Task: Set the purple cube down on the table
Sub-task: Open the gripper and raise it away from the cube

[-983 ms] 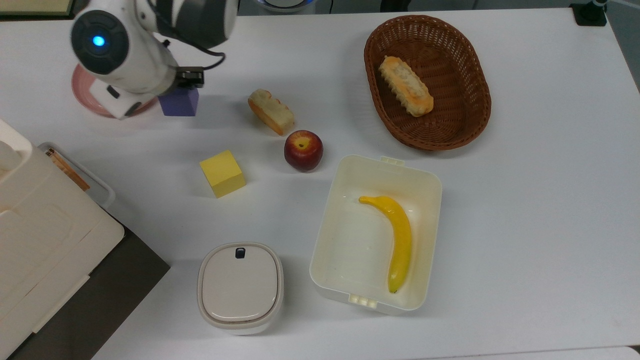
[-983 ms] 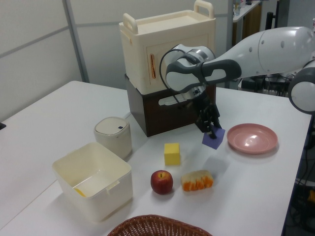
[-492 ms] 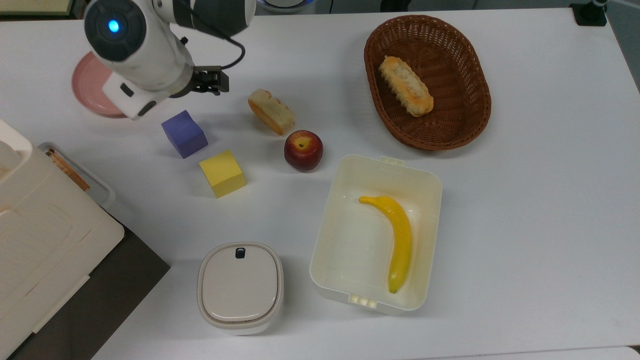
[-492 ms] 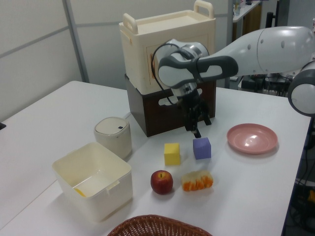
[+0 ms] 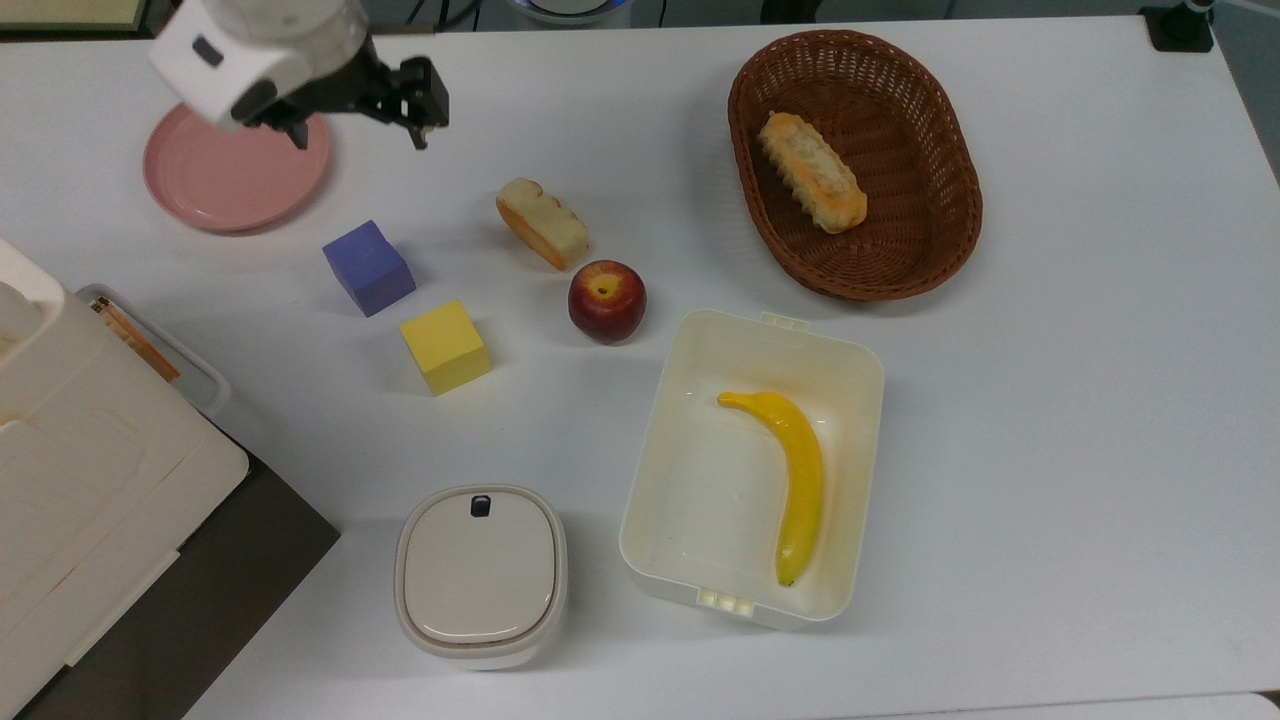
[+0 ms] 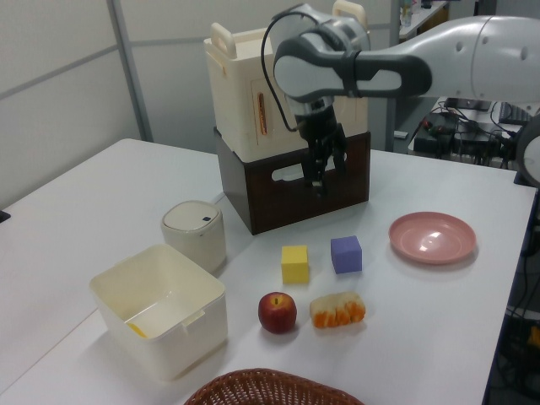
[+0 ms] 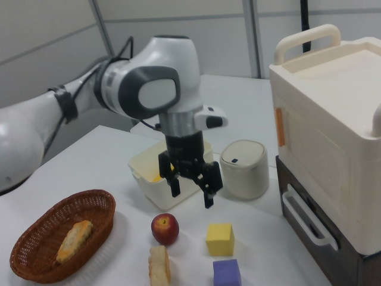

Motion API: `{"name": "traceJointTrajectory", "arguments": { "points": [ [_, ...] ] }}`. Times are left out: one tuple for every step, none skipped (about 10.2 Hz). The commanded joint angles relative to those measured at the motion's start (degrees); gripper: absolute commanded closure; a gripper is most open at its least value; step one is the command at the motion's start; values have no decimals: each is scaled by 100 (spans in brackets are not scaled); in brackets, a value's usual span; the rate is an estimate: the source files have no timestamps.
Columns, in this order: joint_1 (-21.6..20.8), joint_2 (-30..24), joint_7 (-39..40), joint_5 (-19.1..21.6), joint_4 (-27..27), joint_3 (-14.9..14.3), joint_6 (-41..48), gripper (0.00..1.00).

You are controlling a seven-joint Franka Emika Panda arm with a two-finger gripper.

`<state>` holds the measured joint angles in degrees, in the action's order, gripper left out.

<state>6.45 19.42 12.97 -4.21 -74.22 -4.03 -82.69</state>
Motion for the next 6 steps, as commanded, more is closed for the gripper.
{"name": "traceJointTrajectory", "arguments": {
  "points": [
    [-144,-332,-128,60,-128,-1,51,0],
    [-136,-351,-137,61,-128,-1,69,0],
    [-144,-368,-180,-9,-154,-10,69,0],
    [-127,-386,-137,-201,-137,-1,52,0],
    [-127,-421,-180,-212,-146,-19,-27,0],
    [-127,-508,-172,-221,-154,-10,-80,0]
  ]
}}
